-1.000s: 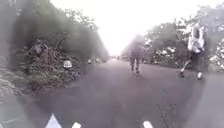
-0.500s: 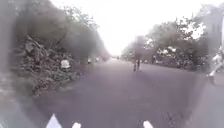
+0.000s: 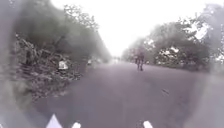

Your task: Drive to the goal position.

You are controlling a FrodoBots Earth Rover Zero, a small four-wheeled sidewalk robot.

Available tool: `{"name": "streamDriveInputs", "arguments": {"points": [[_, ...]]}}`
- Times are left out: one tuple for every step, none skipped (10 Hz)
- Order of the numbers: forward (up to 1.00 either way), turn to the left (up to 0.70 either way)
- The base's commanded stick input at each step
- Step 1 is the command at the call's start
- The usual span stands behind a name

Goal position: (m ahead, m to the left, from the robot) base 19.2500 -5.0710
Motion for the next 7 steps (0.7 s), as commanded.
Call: {"name": "streamDriveInputs", "arguments": {"points": [[0.7, 0.0], [0.7, -0.01], [0.7, -0.02], [0.7, -0.04], [0.7, -0.24], [0.7, -0.29], [0.7, -0.34]]}}
